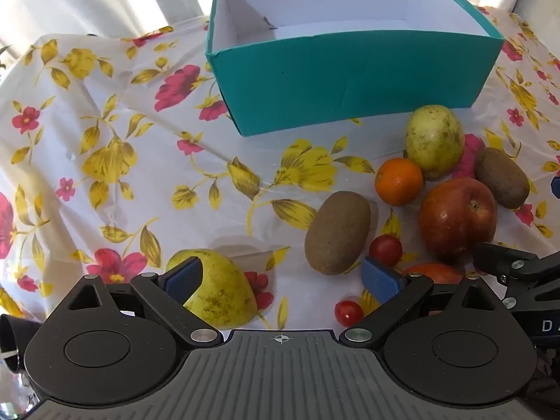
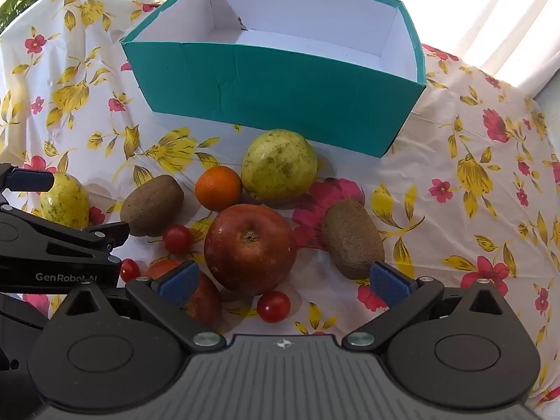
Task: Organize fruits
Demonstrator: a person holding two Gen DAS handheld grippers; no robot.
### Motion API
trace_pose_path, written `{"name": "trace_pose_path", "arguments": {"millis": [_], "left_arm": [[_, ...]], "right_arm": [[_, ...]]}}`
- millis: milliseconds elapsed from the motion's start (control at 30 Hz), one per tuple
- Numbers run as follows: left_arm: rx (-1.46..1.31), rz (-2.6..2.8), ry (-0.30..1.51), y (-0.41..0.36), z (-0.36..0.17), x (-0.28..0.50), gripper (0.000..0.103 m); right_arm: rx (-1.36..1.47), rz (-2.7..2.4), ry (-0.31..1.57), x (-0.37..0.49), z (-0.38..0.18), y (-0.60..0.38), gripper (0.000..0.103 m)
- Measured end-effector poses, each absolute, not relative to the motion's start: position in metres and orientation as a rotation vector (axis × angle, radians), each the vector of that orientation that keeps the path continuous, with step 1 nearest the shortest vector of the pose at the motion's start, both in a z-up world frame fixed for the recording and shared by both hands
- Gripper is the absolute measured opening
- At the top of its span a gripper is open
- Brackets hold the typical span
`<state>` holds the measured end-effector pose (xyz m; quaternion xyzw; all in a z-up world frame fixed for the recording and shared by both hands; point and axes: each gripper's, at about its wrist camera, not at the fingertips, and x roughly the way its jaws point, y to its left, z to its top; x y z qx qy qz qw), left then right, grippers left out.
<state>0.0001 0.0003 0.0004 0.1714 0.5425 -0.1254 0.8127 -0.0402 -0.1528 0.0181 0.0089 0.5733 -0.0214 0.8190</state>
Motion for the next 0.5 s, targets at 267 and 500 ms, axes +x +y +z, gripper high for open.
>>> {"name": "trace_pose_path", "arguments": {"millis": [267, 500], "left_arm": [[0.371, -0.284, 1.149, 0.0074, -0.0038, -0.0024, 0.100], [0.368, -0.273, 1.162, 0.0047, -0.0026, 0.0016, 0.100]], "right_arm": [[0.009, -0.044, 1.212, -0.0394, 0.0190, -0.1527, 0.103], [0.006, -0.048, 1.221, -0.0394, 0.0186, -0.1532, 0.103]]}}
